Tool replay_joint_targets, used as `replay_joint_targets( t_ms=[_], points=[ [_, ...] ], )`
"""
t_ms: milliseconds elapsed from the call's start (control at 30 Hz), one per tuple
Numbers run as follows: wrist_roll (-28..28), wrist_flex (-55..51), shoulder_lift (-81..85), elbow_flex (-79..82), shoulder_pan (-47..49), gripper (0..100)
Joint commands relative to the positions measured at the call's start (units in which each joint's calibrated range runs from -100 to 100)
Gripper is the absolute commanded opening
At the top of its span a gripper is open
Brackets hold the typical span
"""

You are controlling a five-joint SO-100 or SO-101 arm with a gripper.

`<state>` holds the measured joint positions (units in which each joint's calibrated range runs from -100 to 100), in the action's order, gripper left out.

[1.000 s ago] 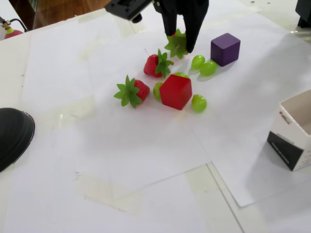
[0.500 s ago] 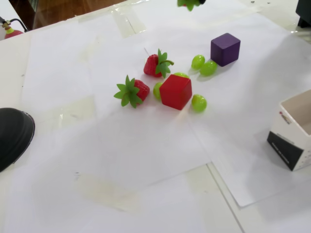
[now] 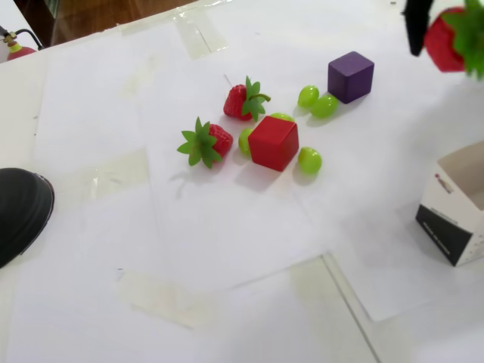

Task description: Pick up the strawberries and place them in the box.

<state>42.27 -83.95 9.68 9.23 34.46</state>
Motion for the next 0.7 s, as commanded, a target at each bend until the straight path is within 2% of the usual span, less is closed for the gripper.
replay_joint_targets(
  t_ms=[0, 167, 433, 667],
  points=[
    [1.86, 3.15, 0.21, 0.04, 6.13, 11],
    [3.08, 10.83, -3.49, 1.13, 9.44, 11],
    [3.13, 12.38, -4.95, 3.68, 9.07, 11],
    [3.13, 12.55, -5.03, 4.50, 8.78, 24]
  ],
)
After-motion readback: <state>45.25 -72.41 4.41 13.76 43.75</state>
